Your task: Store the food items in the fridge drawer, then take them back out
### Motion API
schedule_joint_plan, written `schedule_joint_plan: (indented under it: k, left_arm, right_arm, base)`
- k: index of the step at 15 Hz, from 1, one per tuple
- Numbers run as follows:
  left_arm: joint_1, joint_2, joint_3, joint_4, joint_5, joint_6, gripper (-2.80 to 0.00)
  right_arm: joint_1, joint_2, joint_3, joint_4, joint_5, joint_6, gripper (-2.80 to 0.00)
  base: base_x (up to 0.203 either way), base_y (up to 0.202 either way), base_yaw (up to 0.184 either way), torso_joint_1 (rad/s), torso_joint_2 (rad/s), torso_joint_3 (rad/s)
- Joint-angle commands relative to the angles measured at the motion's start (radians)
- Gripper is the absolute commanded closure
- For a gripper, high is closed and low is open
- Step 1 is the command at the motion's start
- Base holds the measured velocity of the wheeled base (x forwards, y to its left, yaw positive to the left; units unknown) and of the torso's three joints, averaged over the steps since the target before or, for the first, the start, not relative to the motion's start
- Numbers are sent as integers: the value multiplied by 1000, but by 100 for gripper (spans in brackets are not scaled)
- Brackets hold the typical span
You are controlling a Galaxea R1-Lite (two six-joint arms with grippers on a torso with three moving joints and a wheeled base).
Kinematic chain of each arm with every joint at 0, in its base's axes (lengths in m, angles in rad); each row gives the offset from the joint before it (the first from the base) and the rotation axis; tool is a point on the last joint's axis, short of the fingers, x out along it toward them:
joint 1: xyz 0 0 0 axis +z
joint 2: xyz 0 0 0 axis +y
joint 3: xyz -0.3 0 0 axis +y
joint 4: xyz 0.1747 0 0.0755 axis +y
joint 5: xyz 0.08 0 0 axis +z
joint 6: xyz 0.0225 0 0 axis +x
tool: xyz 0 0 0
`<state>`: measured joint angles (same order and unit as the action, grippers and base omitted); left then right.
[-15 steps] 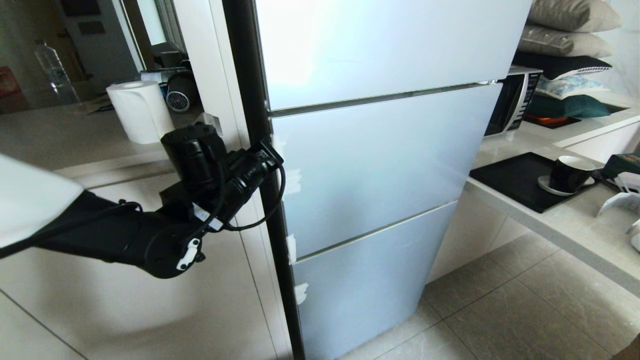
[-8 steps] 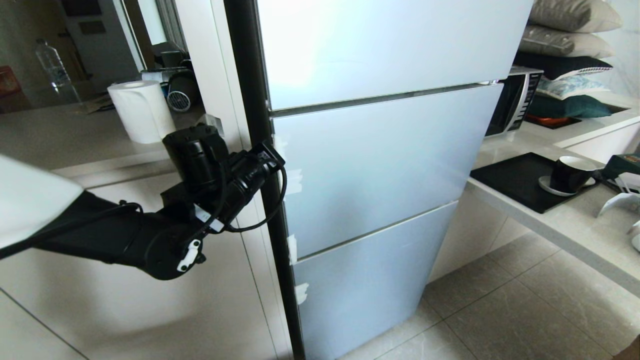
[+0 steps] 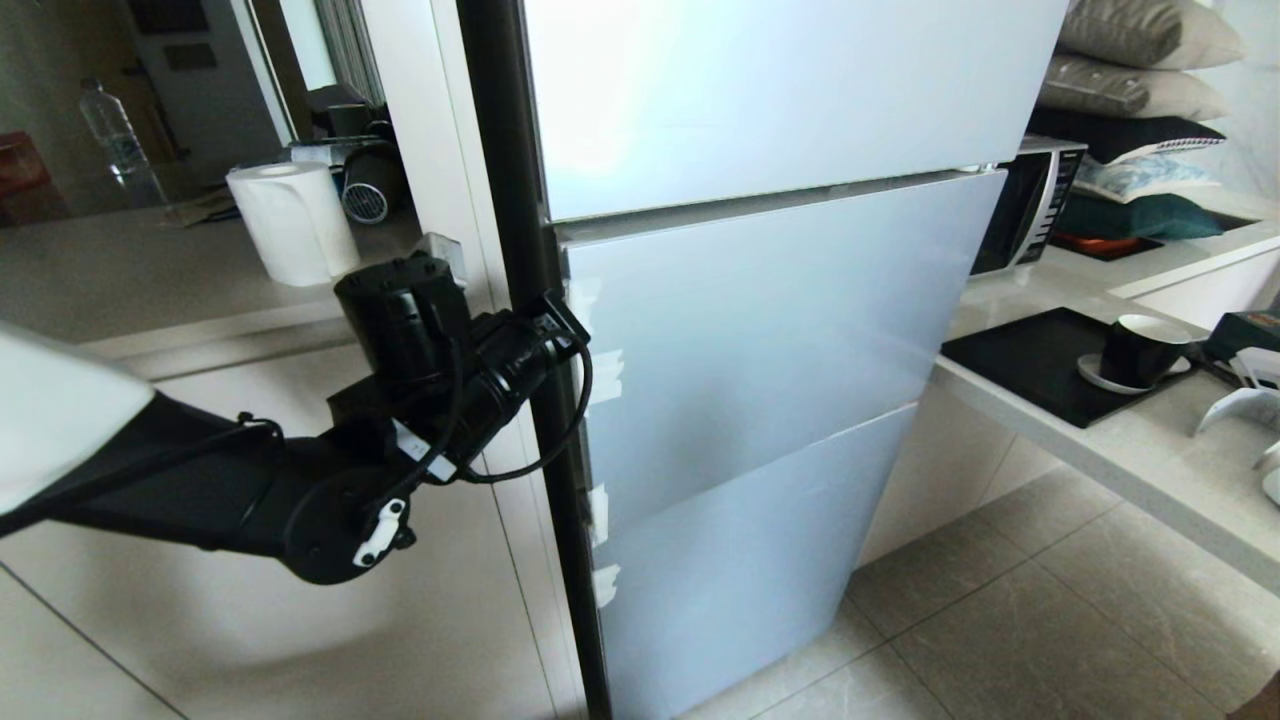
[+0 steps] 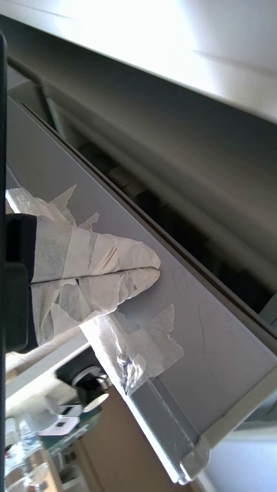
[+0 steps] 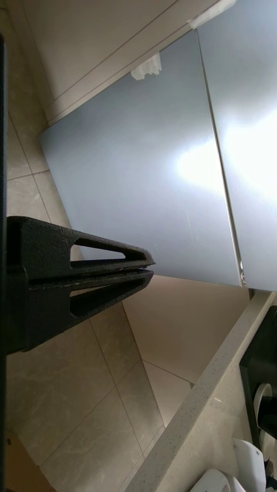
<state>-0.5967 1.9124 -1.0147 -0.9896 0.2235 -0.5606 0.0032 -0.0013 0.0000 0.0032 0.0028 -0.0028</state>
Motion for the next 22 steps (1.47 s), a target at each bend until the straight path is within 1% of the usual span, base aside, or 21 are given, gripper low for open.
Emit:
schedule_joint_plan:
  k: [1, 3, 5, 7, 10, 12, 15, 16, 17, 20, 22]
  left_arm:
    - [-33, -32, 33, -8, 0, 24, 0]
    - [-70, -60, 70, -13, 0, 66, 0]
    - [-106, -77, 90, -14, -1, 85, 0]
    - [-142, -88, 102, -14, -3, 85, 0]
    - [-189, -122, 150, -12, -12, 89, 0]
    - [-217, -139, 175, -12, -38, 88, 0]
    - [-280, -167, 214, -12, -80, 88, 0]
    - [-292, -177, 227, -10, -96, 88, 0]
    - [-300, -186, 250, -8, -130, 88, 0]
    - [-303, -220, 328, -6, -263, 87, 0]
    - [-301, -239, 357, -6, -324, 87, 0]
  right_arm:
    - [1, 1, 0, 0, 0, 0, 0]
    - [1, 1, 0, 0, 0, 0, 0]
    - [1, 1, 0, 0, 0, 0, 0]
    - [1, 1, 0, 0, 0, 0, 0]
    - [1, 1, 0, 0, 0, 0, 0]
    - [1, 1, 0, 0, 0, 0, 0]
    - [1, 1, 0, 0, 0, 0, 0]
    - [1, 1, 0, 0, 0, 0, 0]
    - [1, 1, 0, 0, 0, 0, 0]
    - [1, 1, 0, 0, 0, 0, 0]
    - [1, 1, 0, 0, 0, 0, 0]
  base:
    - [0, 0, 0, 0, 0, 0]
    - [0, 0, 0, 0, 0, 0]
    - [0, 0, 0, 0, 0, 0]
    - [0, 0, 0, 0, 0, 0]
    - [0, 0, 0, 0, 0, 0]
    - [0, 0, 0, 0, 0, 0]
    - [0, 0, 0, 0, 0, 0]
    - [0, 0, 0, 0, 0, 0]
    - [0, 0, 0, 0, 0, 0]
    - [0, 0, 0, 0, 0, 0]
    - [0, 0, 0, 0, 0, 0]
